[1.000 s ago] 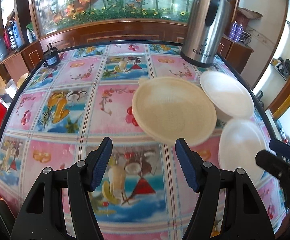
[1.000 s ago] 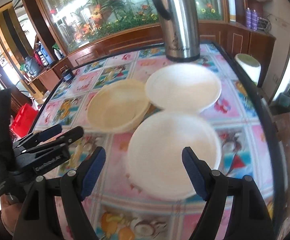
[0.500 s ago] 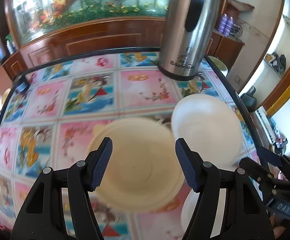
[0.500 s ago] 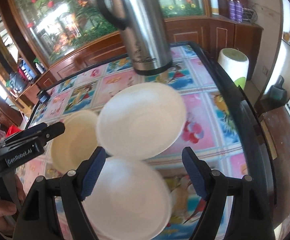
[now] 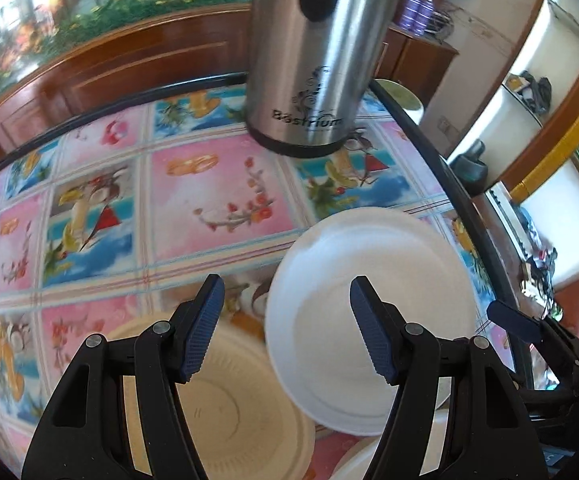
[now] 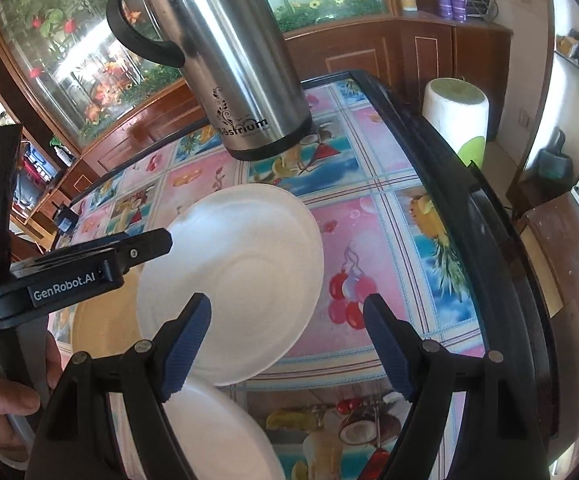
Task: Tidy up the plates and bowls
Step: 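Grasp the white plate rim with both tools and lift it, then carry the white plate with both tools toward the basin stack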
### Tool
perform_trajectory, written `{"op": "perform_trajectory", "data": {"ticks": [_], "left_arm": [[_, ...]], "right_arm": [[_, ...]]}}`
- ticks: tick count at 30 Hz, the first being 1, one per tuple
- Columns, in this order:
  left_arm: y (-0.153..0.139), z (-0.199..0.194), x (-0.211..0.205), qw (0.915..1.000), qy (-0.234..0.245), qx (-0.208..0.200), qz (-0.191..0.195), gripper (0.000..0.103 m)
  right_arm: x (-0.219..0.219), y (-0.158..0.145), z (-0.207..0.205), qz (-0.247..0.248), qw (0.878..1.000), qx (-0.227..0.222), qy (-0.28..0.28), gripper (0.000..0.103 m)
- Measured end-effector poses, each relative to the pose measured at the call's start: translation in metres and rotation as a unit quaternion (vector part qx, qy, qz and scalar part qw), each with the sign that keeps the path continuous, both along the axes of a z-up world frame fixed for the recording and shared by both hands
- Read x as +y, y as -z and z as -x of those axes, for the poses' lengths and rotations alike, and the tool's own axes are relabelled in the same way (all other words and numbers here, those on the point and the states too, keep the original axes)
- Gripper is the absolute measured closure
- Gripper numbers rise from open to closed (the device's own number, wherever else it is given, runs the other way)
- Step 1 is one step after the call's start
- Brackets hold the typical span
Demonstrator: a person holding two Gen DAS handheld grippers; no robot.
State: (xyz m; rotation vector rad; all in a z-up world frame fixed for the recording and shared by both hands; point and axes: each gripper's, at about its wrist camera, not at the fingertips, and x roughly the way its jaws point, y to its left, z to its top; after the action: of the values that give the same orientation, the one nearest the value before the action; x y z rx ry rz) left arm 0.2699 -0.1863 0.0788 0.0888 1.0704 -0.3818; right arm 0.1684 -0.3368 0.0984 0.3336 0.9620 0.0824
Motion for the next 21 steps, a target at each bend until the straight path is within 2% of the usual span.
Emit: {"op": "perform_trajectory", "data": {"ticks": [3,5,7,8,9,10,11,13,16,18,21], "left_arm": [[0.003,-0.006,-0.002,0.9999,0.004,0.005,0.008,0.038],[0.004,-0.008,-0.004,1.0000,0.007,0.005,0.003,0.040],[0.004,-0.009,-0.005,0.9999,0.007,-0.004,-0.010,0.064],[0.005,-0.009,-0.005,0.9998,0.003,-0.005,-0.018,0.070],[0.006,-0.010,-0.005,0.9997,-0.001,-0.002,-0.024,0.080],[0.009,-0.011,-0.004,0.9998,0.001,0.007,-0.021,0.084],[0.012,-0.012,-0.005,0.9997,0.009,0.018,-0.015,0.084],[0.017,-0.013,-0.007,0.9993,0.010,0.021,-0.029,0.089],[0.018,-0.011,-0.004,0.9996,0.008,0.019,-0.021,0.089],[0.017,-0.011,-0.002,0.9996,0.009,0.019,-0.019,0.089],[0.017,-0.010,-0.002,0.9996,0.008,0.025,-0.014,0.090]], "right_arm": [[0.000,0.002,-0.002,0.004,1.000,0.002,-0.001,0.024],[0.001,0.003,-0.004,0.002,1.000,0.001,-0.004,0.029],[0.003,0.004,-0.005,0.008,1.000,0.001,-0.009,0.044],[0.004,0.004,-0.006,0.013,1.000,0.001,-0.011,0.051],[0.005,0.004,-0.006,0.016,1.000,0.001,-0.011,0.063],[0.005,0.005,-0.006,0.016,1.000,0.001,-0.012,0.069],[0.004,0.005,-0.007,0.017,1.000,0.001,-0.012,0.071],[0.003,0.007,-0.008,0.016,1.000,0.002,-0.011,0.076],[0.000,0.010,-0.008,0.010,1.000,0.002,-0.010,0.083],[0.001,0.009,-0.006,0.022,1.000,-0.001,-0.012,0.089],[-0.002,0.008,-0.007,0.017,1.000,-0.003,-0.009,0.090]]}}
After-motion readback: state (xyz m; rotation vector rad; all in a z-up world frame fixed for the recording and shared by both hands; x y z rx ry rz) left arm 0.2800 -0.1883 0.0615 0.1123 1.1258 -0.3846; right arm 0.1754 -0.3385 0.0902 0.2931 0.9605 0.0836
